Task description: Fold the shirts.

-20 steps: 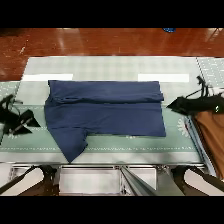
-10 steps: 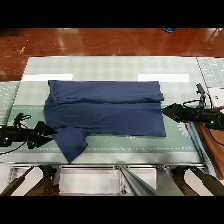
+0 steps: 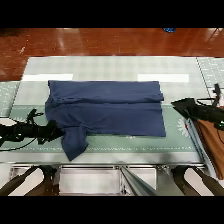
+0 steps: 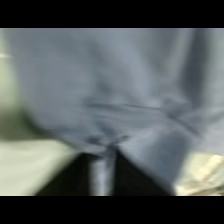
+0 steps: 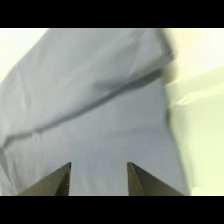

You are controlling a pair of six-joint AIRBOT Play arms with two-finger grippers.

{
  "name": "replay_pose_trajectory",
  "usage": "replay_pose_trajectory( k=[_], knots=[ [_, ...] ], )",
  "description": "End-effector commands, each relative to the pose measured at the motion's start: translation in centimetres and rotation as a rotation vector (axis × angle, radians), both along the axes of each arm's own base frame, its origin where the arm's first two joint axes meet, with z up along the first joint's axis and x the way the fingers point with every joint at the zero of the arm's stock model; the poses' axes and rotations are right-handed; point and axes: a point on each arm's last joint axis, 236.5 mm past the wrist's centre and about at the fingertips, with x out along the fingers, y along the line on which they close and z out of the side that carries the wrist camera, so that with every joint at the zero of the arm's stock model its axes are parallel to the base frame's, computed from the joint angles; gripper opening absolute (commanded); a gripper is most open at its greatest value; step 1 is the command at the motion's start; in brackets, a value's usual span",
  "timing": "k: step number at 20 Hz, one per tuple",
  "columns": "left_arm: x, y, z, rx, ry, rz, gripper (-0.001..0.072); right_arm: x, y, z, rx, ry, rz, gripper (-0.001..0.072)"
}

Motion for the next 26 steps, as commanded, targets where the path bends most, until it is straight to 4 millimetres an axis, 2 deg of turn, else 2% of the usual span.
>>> replay_pose_trajectory(
  k=[1, 3, 5, 9, 12, 14, 17, 19, 20, 22, 24, 26],
  knots=[
    [0.4, -0.5, 0.1, -0.004, -0.003, -0.032, 0.002, -2.8, -3.8, -1.5, -0.027, 0.097, -0.05, 0.0412],
    [1.0, -0.5, 1.1, -0.015, -0.025, -0.068, 0.0021, -6.9, -5.1, -5.2, -0.095, 0.328, -0.067, 0.0412],
    [1.6, -0.5, 2.0, -0.024, -0.036, -0.083, 0.002, -9.9, -4.0, -7.4, -0.102, 0.458, -0.034, 0.0412],
    [2.3, -0.3, 2.7, -0.021, -0.058, -0.09, 0.0021, -12.2, 0.3, -9.1, -0.048, 0.544, 0.096, 0.0412],
    [2.3, -0.3, 2.7, -0.02, -0.058, -0.09, 0.0021, -12.7, 2.1, -9.9, -0.044, 0.576, 0.177, 0.0412],
    [2.5, -0.3, 2.7, -0.018, -0.063, -0.082, 0.0021, -12.2, 3.0, -10.6, -0.037, 0.58, 0.201, 0.0412],
    [3.6, -0.8, 3.3, -0.052, -0.092, -0.037, 0.002, -8.9, 5.1, -10.5, 0.023, 0.49, 0.188, 0.0412],
    [3.7, -0.9, 3.3, -0.056, -0.095, -0.036, 0.0021, -8.0, 6.3, -11.1, 0.014, 0.488, 0.216, 0.0411],
    [3.7, -0.9, 3.4, -0.057, -0.095, -0.036, 0.0021, -7.6, 6.8, -11.3, 0.008, 0.484, 0.229, 0.0354],
    [3.8, -0.9, 3.7, -0.061, -0.1, -0.047, 0.0021, -6.5, 7.7, -10.2, 0.002, 0.429, 0.282, 0.0039],
    [4.9, -0.5, 5.1, -0.05, -0.15, -0.094, 0.0021, -5.3, 7.8, -7.9, -0.01, 0.356, 0.343, 0.0025],
    [7.5, 0.3, 7.8, -0.027, -0.226, -0.113, 0.0021, -3.7, 7.3, -4.0, -0.02, 0.27, 0.413, 0.0024]
  ],
)
